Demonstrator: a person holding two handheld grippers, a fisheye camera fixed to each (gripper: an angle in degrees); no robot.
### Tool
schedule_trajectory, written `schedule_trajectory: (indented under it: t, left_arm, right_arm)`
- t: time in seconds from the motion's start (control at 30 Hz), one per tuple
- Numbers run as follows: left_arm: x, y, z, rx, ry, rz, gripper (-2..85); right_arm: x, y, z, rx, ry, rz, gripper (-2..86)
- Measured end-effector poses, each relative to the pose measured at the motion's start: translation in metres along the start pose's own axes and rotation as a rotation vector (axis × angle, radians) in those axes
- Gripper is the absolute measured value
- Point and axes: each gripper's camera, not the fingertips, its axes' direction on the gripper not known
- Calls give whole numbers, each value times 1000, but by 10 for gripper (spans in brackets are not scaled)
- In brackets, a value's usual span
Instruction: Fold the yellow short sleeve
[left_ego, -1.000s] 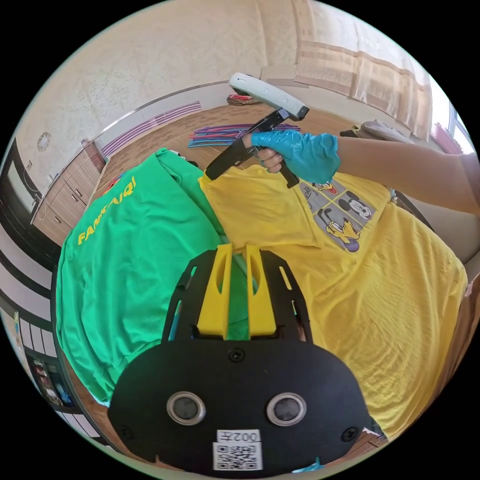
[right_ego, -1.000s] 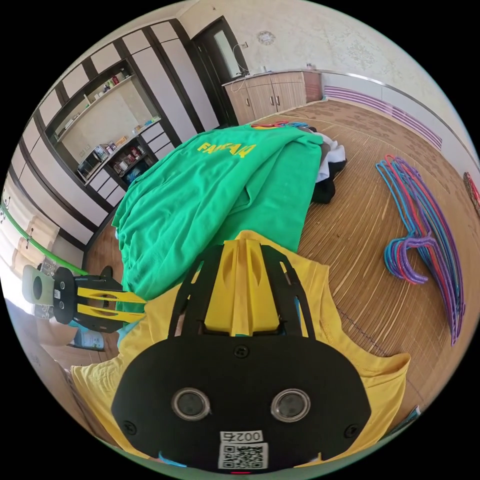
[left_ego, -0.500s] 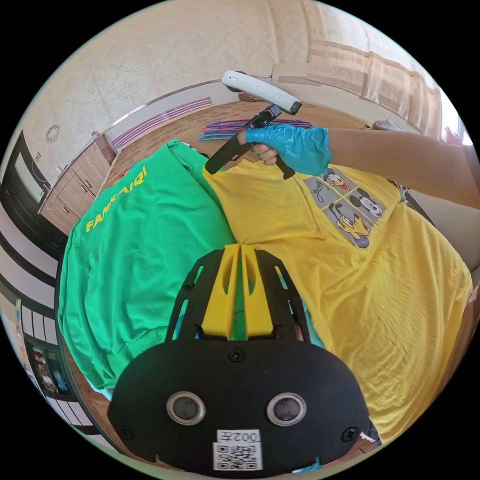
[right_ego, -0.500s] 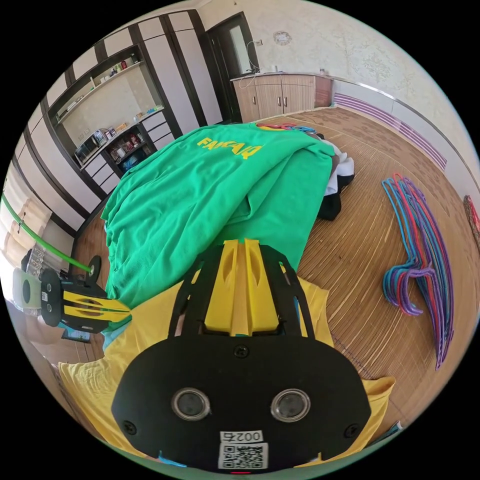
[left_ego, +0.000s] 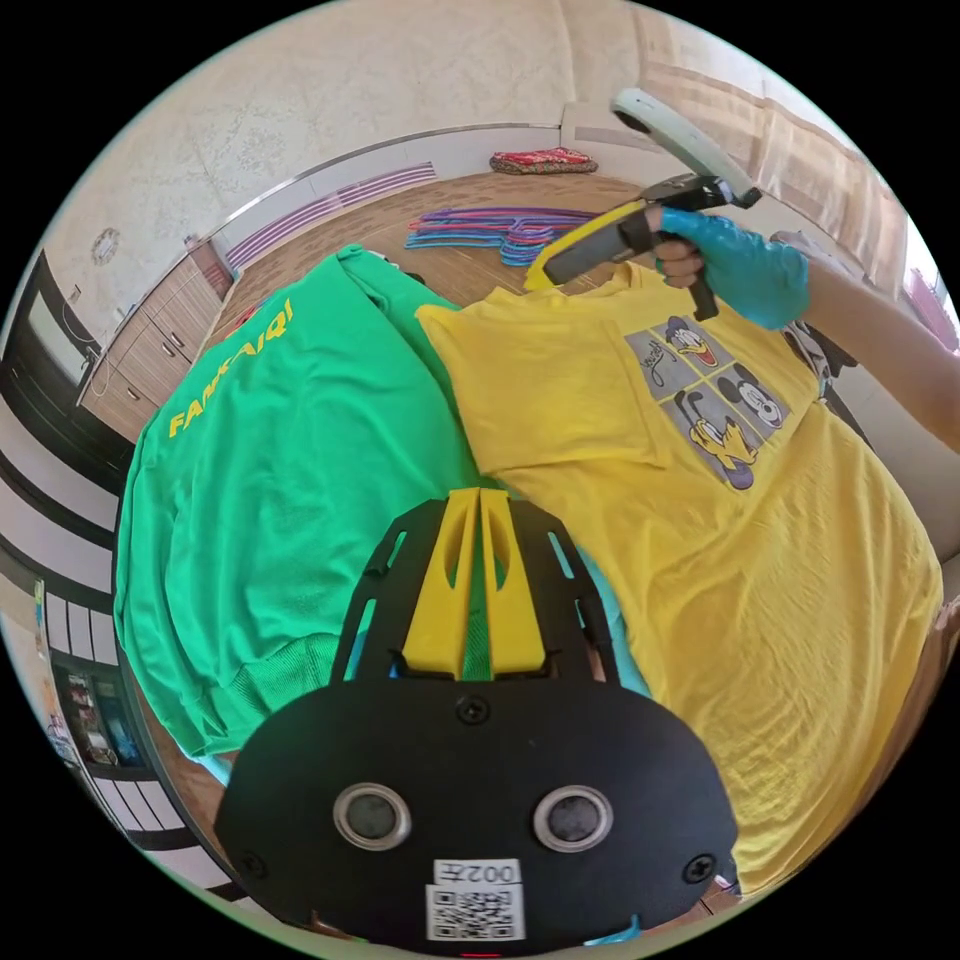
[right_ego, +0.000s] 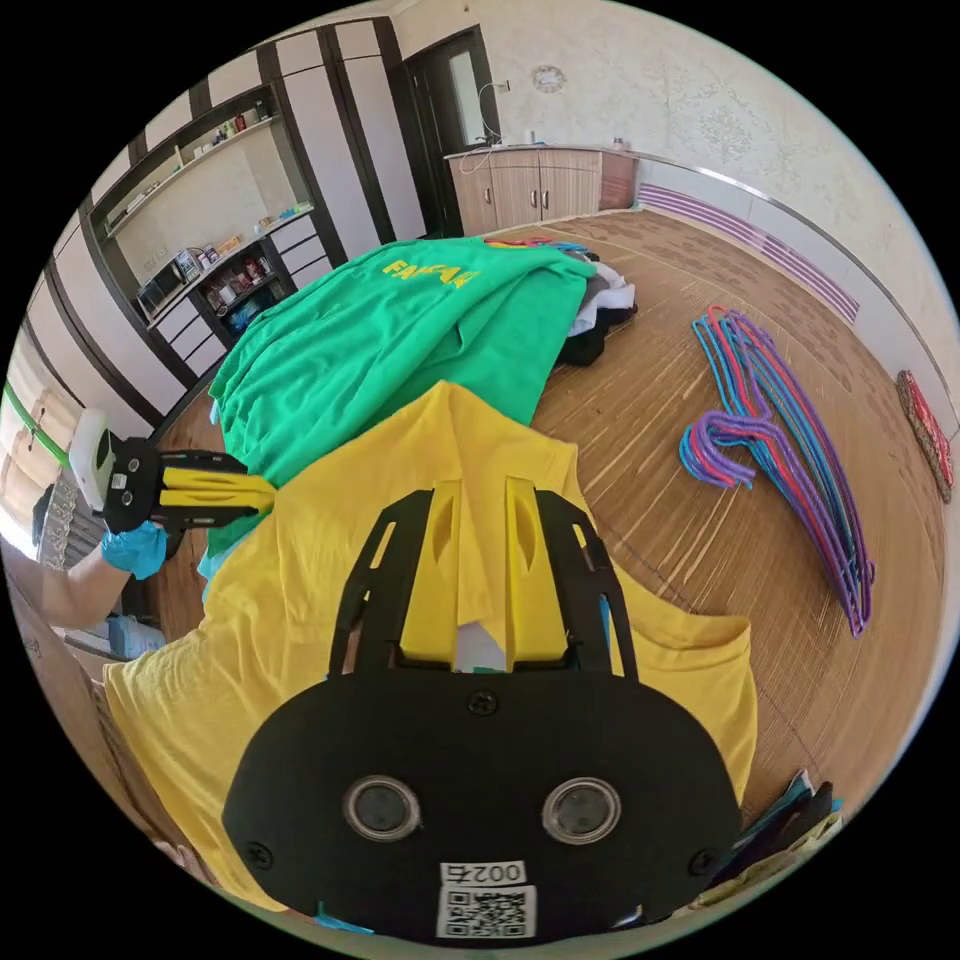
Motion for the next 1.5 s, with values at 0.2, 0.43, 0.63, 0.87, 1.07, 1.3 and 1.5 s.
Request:
schedule_trajectory:
  t: [0.2,0.43,0.63,0.87,1.07,1.3,1.5]
  left_arm:
    - [0,-15,-20,30,19,-63,-9]
    - [10,-57,-25,48,56,-80,-10]
    - [24,-73,-10,-6,38,-137,-16]
    - [56,-99,-41,36,29,-167,-16]
    - [111,-129,-40,-6,66,-1,-14]
    - [136,-149,-31,-95,55,-43,-11]
    - [156,-179,-59,-56,73,-23,-11]
  right_arm:
    - [-4,51,14,-76,44,17,79]
    - [-6,88,13,-27,75,81,65]
    - [-5,145,-28,54,147,119,56]
    - [2,233,-59,39,375,300,63]
    - [7,287,-61,37,485,504,82]
    - [6,326,-54,26,595,628,89]
    - [4,361,-55,78,576,668,87]
